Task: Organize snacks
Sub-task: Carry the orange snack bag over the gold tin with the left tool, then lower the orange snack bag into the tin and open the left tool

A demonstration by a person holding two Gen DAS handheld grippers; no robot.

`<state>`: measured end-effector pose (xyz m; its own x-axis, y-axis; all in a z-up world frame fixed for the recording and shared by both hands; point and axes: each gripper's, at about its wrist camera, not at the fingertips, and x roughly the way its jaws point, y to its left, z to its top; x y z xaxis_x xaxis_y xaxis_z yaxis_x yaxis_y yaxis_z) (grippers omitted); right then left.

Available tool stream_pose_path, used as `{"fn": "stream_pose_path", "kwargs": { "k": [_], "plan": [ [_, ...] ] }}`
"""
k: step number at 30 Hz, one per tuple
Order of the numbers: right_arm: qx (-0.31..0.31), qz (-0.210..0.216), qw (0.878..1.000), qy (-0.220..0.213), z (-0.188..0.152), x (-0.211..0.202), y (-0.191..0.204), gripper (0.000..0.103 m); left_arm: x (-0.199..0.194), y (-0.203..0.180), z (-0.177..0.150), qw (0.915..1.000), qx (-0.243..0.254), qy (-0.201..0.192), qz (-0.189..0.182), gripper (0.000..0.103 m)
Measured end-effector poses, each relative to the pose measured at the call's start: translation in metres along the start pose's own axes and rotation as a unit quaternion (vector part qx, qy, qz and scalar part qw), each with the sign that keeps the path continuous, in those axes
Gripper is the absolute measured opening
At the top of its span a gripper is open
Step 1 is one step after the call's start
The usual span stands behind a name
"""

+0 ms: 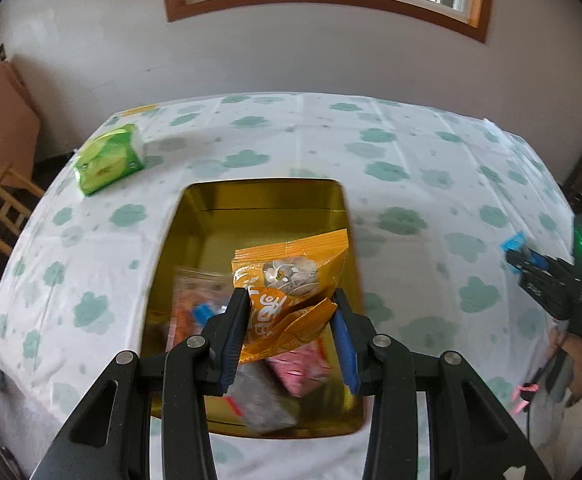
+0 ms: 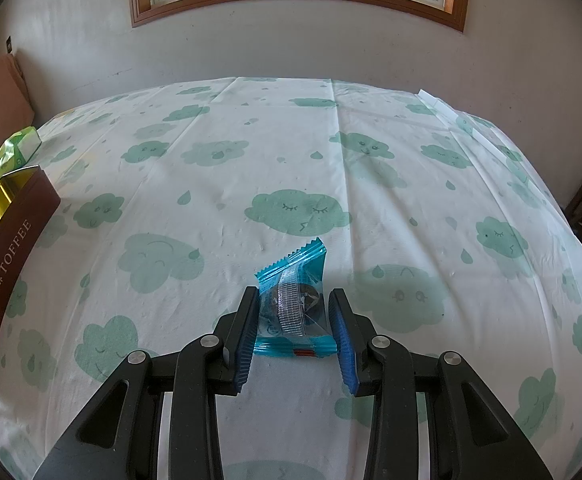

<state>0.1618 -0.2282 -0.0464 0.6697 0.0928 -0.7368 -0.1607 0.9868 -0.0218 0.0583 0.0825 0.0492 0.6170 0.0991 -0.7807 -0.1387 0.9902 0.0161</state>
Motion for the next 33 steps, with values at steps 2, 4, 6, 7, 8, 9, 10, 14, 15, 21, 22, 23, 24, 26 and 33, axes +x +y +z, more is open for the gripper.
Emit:
{"fn": "stream_pose_path", "kwargs": {
  "k": [2, 4, 6, 7, 8, 9, 10, 14, 15, 21, 22, 23, 24, 26, 33],
  "plan": [
    [0.000, 0.000, 1.000, 0.000, 0.000, 0.000, 0.000, 0.038, 0.003, 0.008, 0.001, 1.0000, -0.006, 0.003, 0.006, 0.037],
    [0.000, 0.000, 1.000, 0.000, 0.000, 0.000, 0.000, 0.038, 0.006, 0.014, 0.000, 0.9998, -0.010, 0.005, 0.015, 0.037],
    [0.000, 0.000, 1.000, 0.000, 0.000, 0.000, 0.000, 0.038, 0.013, 0.021, 0.000, 0.9996, -0.013, 0.011, 0.023, 0.037],
    [0.000, 0.000, 1.000, 0.000, 0.000, 0.000, 0.000, 0.038, 0.015, 0.023, 0.000, 0.9995, -0.014, 0.013, 0.025, 0.037],
    [0.000, 0.000, 1.000, 0.000, 0.000, 0.000, 0.000, 0.038, 0.018, 0.026, 0.000, 0.9993, -0.016, 0.016, 0.029, 0.037],
    [0.000, 0.000, 1.000, 0.000, 0.000, 0.000, 0.000, 0.038, 0.020, 0.028, 0.000, 0.9992, -0.016, 0.018, 0.032, 0.037],
    [0.000, 0.000, 1.000, 0.000, 0.000, 0.000, 0.000, 0.038, 0.023, 0.032, 0.000, 0.9990, -0.019, 0.020, 0.035, 0.037],
    [0.000, 0.000, 1.000, 0.000, 0.000, 0.000, 0.000, 0.038, 0.031, 0.042, 0.001, 0.9984, -0.024, 0.025, 0.045, 0.037],
    [-0.001, 0.000, 1.000, 0.000, 0.000, 0.000, 0.000, 0.038, 0.034, 0.044, 0.001, 0.9982, -0.025, 0.027, 0.047, 0.037],
    [-0.001, -0.001, 1.000, 0.000, 0.000, 0.000, 0.000, 0.038, 0.048, 0.053, -0.004, 0.9973, -0.031, 0.042, 0.052, 0.037],
    [-0.001, -0.001, 1.000, 0.000, 0.000, 0.000, 0.000, 0.038, 0.050, 0.054, -0.005, 0.9974, -0.030, 0.043, 0.050, 0.037],
    [-0.001, -0.001, 1.000, 0.000, 0.000, 0.000, 0.000, 0.038, 0.052, 0.055, -0.005, 0.9973, -0.030, 0.043, 0.051, 0.037],
    [-0.001, -0.001, 1.000, 0.000, 0.000, 0.000, 0.000, 0.038, 0.053, 0.056, -0.006, 0.9972, -0.029, 0.045, 0.052, 0.037],
    [-0.001, 0.000, 1.000, 0.000, 0.000, 0.000, 0.000, 0.038, 0.056, 0.056, -0.006, 0.9973, -0.026, 0.046, 0.051, 0.037],
    [-0.002, -0.001, 1.000, 0.000, 0.000, 0.000, 0.000, 0.038, 0.062, 0.054, -0.005, 0.9974, -0.017, 0.042, 0.055, 0.037]
  ]
}}
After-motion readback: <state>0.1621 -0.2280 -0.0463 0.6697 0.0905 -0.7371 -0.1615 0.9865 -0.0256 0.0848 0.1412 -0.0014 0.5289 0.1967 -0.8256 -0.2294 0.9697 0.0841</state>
